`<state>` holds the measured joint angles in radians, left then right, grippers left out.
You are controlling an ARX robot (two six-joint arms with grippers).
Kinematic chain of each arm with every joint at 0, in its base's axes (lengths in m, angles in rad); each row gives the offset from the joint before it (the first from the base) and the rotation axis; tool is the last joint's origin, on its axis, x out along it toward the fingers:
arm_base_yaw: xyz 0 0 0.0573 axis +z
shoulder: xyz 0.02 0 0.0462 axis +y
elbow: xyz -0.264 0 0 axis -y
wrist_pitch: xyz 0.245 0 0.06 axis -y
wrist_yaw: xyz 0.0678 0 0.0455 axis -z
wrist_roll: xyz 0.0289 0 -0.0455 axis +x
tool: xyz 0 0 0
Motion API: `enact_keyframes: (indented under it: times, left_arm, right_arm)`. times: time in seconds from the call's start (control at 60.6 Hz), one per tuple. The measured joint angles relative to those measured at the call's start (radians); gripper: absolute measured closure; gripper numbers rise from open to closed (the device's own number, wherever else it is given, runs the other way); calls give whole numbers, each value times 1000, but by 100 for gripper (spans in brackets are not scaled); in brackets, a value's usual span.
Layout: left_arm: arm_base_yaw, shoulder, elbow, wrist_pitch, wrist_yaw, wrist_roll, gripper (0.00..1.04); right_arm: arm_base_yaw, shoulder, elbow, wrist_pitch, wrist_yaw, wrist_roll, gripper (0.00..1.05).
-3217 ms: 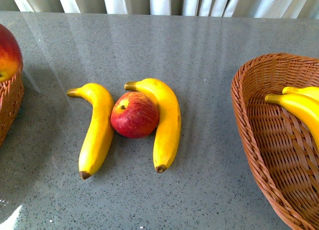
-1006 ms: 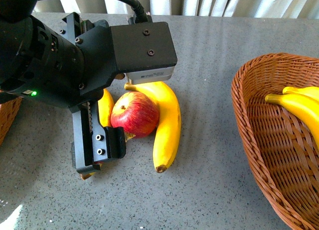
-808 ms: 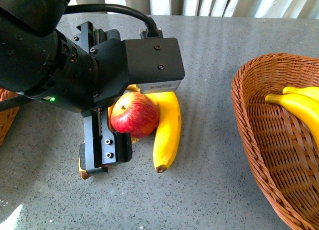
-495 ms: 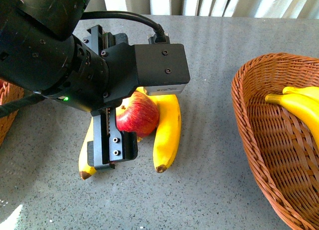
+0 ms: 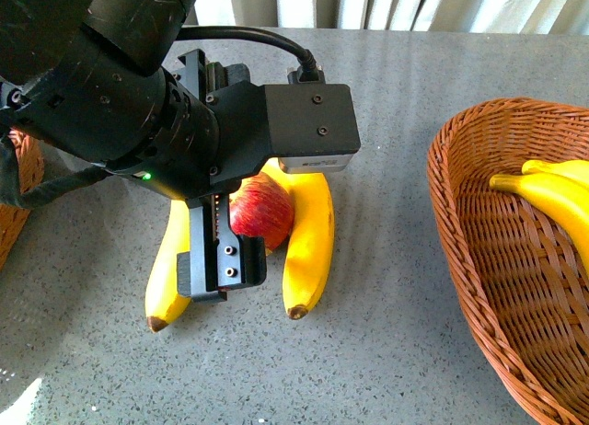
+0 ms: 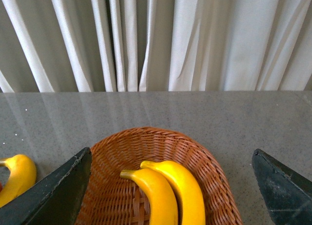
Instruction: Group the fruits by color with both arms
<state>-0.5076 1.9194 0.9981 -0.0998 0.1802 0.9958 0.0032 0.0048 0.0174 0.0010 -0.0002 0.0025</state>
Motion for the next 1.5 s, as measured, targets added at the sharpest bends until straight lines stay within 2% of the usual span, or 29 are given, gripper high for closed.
enact_keyframes:
  times: [0.841,0.891,0.99,1.072,1.501]
  left_arm:
    - [3,61,28,-10,-19,7,9]
    - [3,62,28,-10,-21,8,11]
    - [3,62,28,-10,-19,7,26]
    - [3,61,28,-11,-19,6,31]
    - [20,-53,-4,-32,31,22,33]
  right_arm:
    - [0,0,0,0,0,0,9]
    - [0,0,0,0,0,0,9]
    - [0,0,0,0,0,0,9]
    - [0,0,0,0,0,0,9]
    - [0,0,0,0,0,0,9]
